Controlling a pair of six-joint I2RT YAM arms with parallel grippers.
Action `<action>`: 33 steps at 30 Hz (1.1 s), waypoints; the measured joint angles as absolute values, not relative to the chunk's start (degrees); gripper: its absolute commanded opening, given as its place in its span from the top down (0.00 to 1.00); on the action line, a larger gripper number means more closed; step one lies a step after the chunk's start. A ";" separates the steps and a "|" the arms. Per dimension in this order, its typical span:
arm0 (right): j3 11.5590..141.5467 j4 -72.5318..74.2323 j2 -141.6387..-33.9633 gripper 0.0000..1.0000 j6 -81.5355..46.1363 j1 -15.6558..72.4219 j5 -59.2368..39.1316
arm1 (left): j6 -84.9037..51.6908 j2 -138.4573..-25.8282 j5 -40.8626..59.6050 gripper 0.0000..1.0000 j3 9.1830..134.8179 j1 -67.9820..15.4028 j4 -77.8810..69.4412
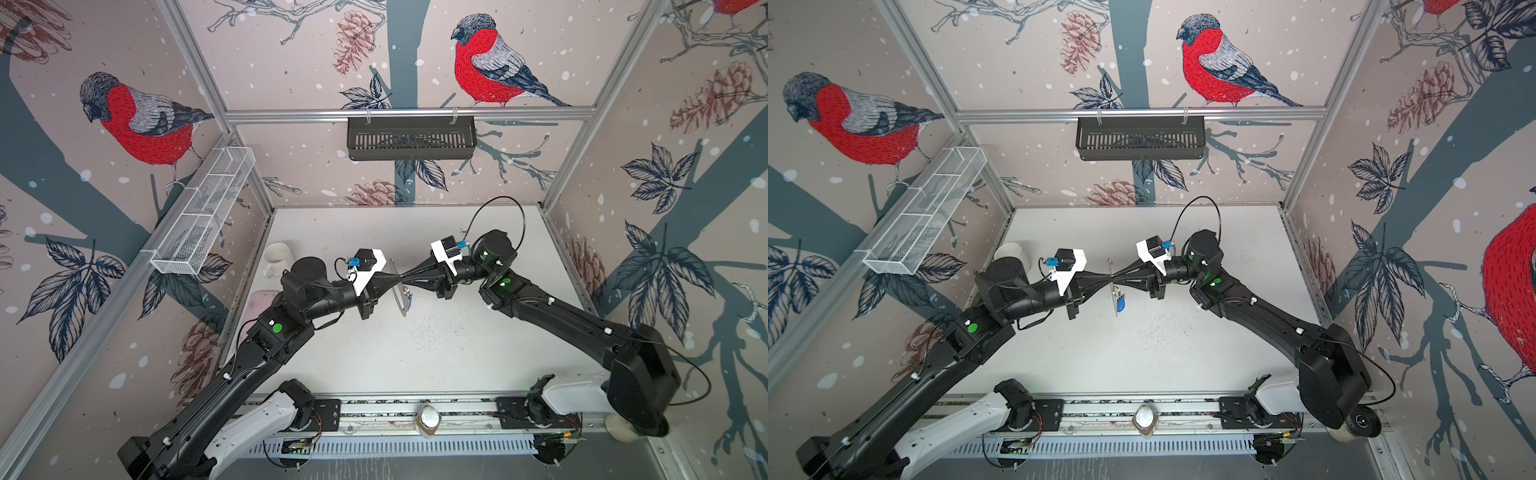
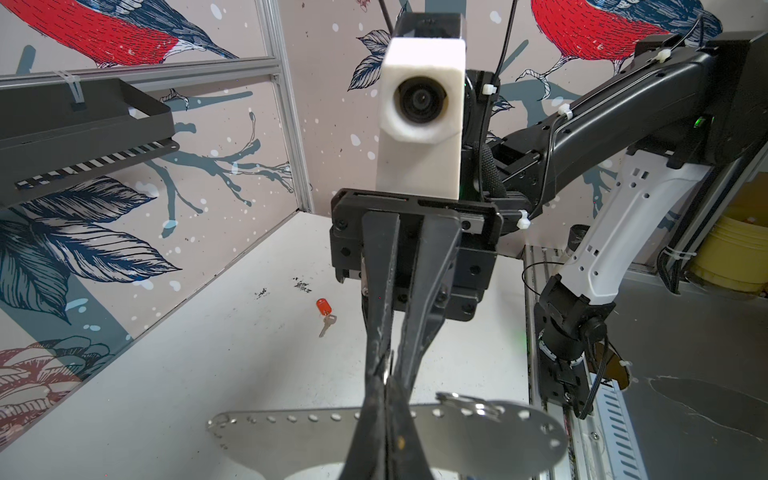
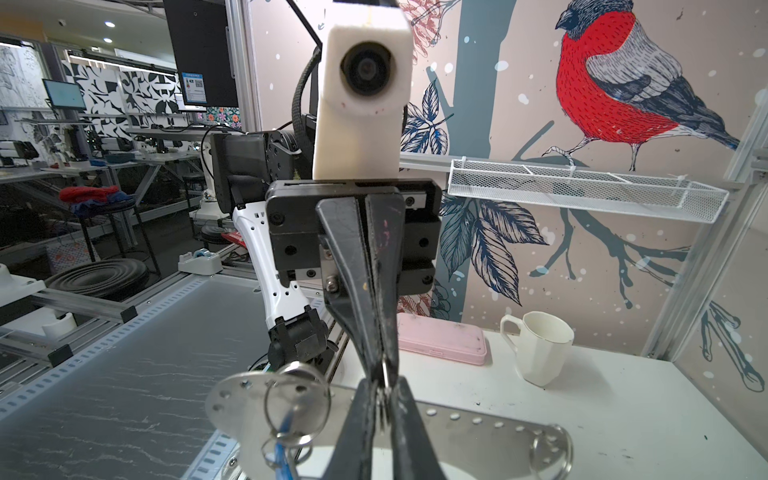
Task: Put the keys on the keyring
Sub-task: 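Release the plate and move the right gripper to the red-tagged key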
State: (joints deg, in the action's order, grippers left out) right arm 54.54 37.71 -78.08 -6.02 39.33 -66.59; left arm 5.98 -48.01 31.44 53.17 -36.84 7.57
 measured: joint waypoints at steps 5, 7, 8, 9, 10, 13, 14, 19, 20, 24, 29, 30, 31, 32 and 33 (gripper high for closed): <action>54.06 37.12 -77.60 0.72 -5.85 39.00 -66.76 | 6.04 -47.77 31.29 1.00 52.88 -36.84 7.55; 53.93 36.80 -77.34 0.71 -5.80 38.89 -66.76 | 6.07 -47.77 31.27 1.00 52.86 -36.84 7.31; 53.87 36.47 -77.21 0.70 -5.74 38.81 -66.74 | 6.15 -47.77 31.24 1.00 52.84 -36.84 7.09; 53.74 36.03 -77.01 0.70 -5.58 38.61 -66.70 | 6.26 -47.77 31.24 1.00 52.84 -36.84 6.92; 53.54 35.55 -76.75 0.69 -5.39 38.46 -66.41 | 6.26 -47.72 31.22 1.00 52.84 -36.84 6.76; 52.69 34.89 -75.57 0.68 -4.56 37.45 -65.52 | 6.39 -47.48 30.61 1.00 52.84 -36.84 6.74; 52.34 34.72 -75.11 0.68 -4.54 37.10 -64.90 | 6.39 -47.42 30.11 1.00 52.84 -36.84 6.74; 50.24 33.89 -71.94 0.67 -4.56 34.92 -60.55 | 6.26 -47.77 27.97 1.00 53.17 -36.86 6.94; 49.87 33.32 -71.13 0.66 -4.60 34.54 -59.29 | 5.93 -48.05 26.72 1.00 53.36 -36.86 6.96; 48.56 30.37 -67.31 0.63 -4.62 33.41 -50.57 | 4.34 -49.06 21.82 1.00 53.69 -36.86 6.90; 48.10 24.34 -65.01 0.58 -6.46 31.53 -34.44 | 1.61 -50.22 13.80 1.00 52.75 -36.97 6.57; 47.97 22.92 -64.90 0.58 -7.57 30.79 -30.98 | 1.26 -50.54 12.19 1.00 52.29 -37.04 6.46; 47.92 21.19 -64.90 0.57 -8.10 29.85 -27.38 | 0.51 -50.83 10.92 1.00 51.72 -37.08 6.28; 47.88 19.94 -64.93 0.56 -9.08 29.06 -24.97 | -0.08 -51.05 9.67 1.00 51.20 -37.17 6.13; 47.88 18.48 -65.04 0.56 -9.82 28.03 -21.93 | -0.27 -51.24 8.54 1.00 50.52 -37.26 5.69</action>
